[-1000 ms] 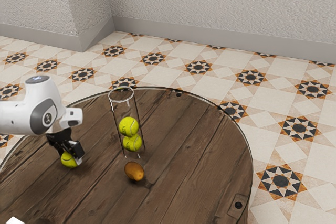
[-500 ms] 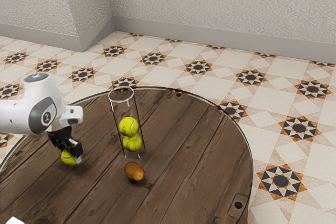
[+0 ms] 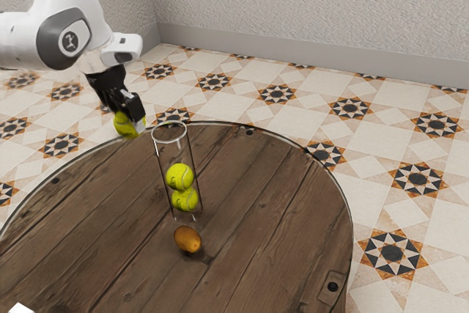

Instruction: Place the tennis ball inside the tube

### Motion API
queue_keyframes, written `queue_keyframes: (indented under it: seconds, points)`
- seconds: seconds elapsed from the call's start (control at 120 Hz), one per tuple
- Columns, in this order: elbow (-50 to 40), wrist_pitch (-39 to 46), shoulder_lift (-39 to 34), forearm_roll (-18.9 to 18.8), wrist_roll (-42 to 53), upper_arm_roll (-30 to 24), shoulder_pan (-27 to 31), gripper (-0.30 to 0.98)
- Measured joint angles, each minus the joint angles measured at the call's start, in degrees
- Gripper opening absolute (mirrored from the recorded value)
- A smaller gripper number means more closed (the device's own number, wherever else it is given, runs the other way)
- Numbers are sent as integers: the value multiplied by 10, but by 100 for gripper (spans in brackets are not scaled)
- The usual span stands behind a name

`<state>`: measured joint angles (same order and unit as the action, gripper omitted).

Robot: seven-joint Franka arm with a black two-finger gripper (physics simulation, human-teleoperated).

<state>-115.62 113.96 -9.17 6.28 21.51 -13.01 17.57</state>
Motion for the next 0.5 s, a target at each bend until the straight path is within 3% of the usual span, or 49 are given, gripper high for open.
queue_keyframes:
  seconds: [0.175,0.5]
  points:
    - [101,-58,85,-1,-3,-9,-10,29]
    - [169,-89,154,-5,-6,-11,-32,29]
